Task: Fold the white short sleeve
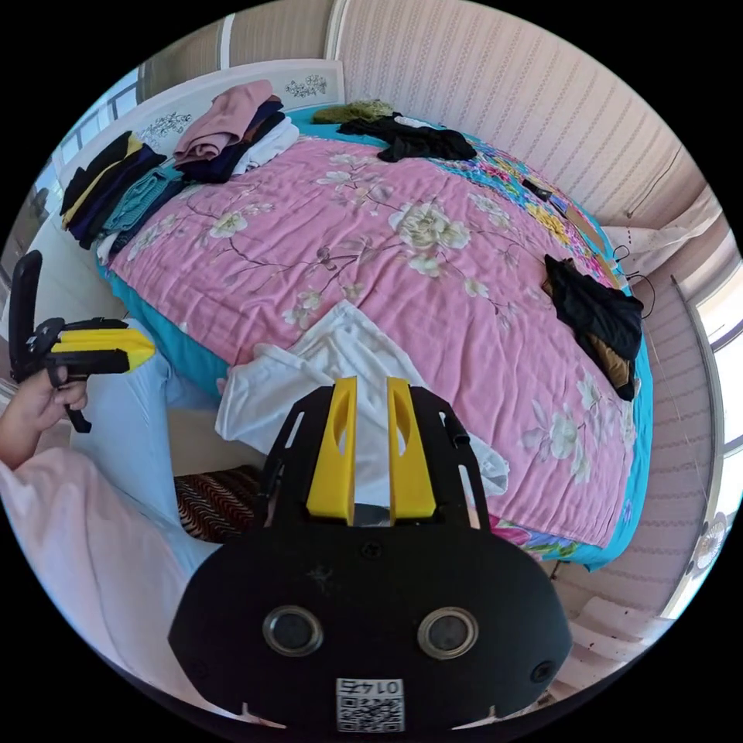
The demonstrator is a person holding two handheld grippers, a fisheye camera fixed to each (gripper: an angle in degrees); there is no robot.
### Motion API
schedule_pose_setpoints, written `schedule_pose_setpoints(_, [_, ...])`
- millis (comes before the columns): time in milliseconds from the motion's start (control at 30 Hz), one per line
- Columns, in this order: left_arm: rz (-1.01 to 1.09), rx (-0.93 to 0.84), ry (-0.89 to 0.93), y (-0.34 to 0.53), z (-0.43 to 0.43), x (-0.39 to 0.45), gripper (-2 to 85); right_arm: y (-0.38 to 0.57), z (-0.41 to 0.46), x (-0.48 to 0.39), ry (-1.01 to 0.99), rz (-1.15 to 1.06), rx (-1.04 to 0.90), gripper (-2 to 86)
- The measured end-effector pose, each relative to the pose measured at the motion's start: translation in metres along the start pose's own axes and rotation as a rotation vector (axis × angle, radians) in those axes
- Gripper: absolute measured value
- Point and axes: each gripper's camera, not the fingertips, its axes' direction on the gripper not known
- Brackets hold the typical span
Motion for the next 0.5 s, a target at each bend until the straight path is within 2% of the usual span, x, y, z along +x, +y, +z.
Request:
schedule_pose_setpoints(100, [0.024,-0.017,-0.014,-0.022,0.012,-0.003,6.2,-0.019,0.021,0.011,-0.046,0.001,-0.046,9.1])
schedule_pose_setpoints(233, [0.047,-0.142,-0.057,-0.051,0.053,-0.008,8.2,-0.033,0.059,0.007,0.019,-0.072,-0.107,11.3])
schedule_pose_setpoints(300, [0.045,-0.217,-0.044,-0.059,0.073,-0.009,7.6,-0.031,0.079,0.011,0.005,-0.059,-0.173,10.2])
schedule_pose_setpoints(367, [0.056,-0.321,-0.033,-0.062,0.093,-0.007,4.9,-0.028,0.077,0.02,-0.041,-0.025,-0.167,4.7])
schedule_pose_setpoints(500, [0.058,-0.308,0.005,-0.064,0.07,-0.002,0.0,-0.017,0.046,0.044,-0.133,0.001,-0.111,1.1])
